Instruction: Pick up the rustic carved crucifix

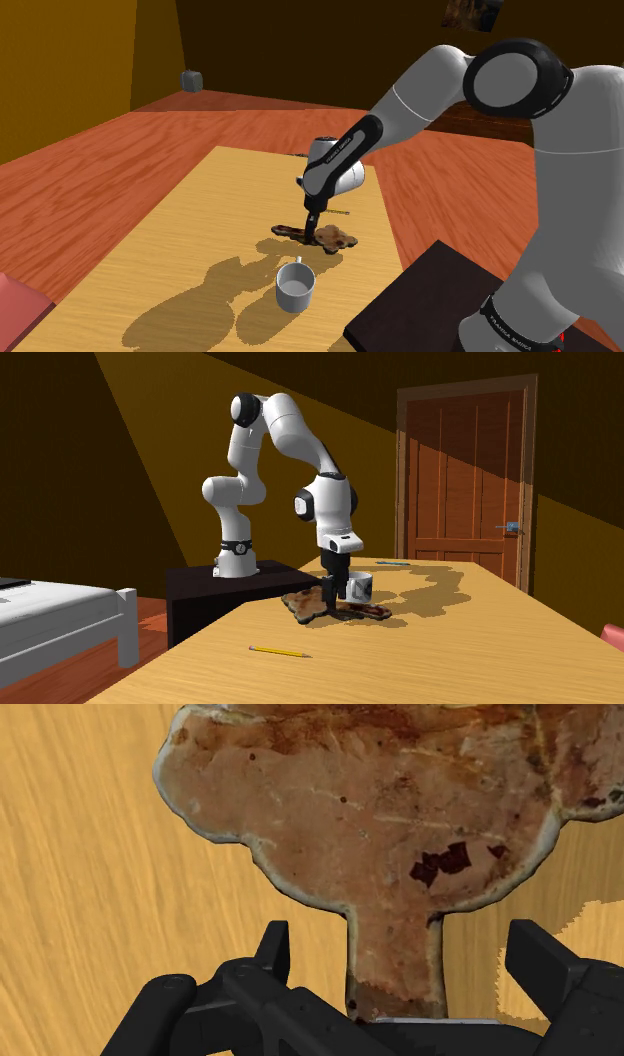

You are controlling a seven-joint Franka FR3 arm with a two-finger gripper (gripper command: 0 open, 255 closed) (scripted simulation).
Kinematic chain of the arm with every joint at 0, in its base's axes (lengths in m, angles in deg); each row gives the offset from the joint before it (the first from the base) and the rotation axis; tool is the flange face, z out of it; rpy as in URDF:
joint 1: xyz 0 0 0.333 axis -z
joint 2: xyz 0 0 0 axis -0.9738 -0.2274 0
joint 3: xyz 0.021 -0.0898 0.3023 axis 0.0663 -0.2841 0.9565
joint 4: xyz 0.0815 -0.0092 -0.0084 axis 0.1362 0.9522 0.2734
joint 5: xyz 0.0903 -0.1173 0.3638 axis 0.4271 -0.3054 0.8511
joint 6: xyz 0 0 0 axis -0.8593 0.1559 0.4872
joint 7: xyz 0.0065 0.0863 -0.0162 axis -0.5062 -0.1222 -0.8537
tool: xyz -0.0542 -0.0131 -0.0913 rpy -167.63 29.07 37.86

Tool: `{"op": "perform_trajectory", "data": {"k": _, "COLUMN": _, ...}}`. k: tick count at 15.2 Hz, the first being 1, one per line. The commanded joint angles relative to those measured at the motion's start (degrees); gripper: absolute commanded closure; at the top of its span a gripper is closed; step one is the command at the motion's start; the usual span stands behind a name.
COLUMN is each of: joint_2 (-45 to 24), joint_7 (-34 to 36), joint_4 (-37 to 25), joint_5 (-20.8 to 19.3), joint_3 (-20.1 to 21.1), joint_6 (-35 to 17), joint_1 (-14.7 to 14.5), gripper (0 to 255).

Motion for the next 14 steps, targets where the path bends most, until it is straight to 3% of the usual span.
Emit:
{"op": "perform_trajectory", "data": {"k": 1, "joint_2": -0.42, "joint_7": -0.09, "joint_4": -0.20, "joint_5": 0.05, "joint_3": 0.03, "joint_6": -0.24, "joint_1": 0.04, "gripper": 255}}
{"op": "perform_trajectory", "data": {"k": 10, "joint_2": -0.45, "joint_7": -0.07, "joint_4": -0.22, "joint_5": 0.04, "joint_3": 0.03, "joint_6": -0.26, "joint_1": 0.03, "gripper": 255}}
{"op": "perform_trajectory", "data": {"k": 14, "joint_2": 2.38, "joint_7": 0.49, "joint_4": 0.31, "joint_5": -0.39, "joint_3": -0.27, "joint_6": 2.04, "joint_1": -0.16, "gripper": 255}}
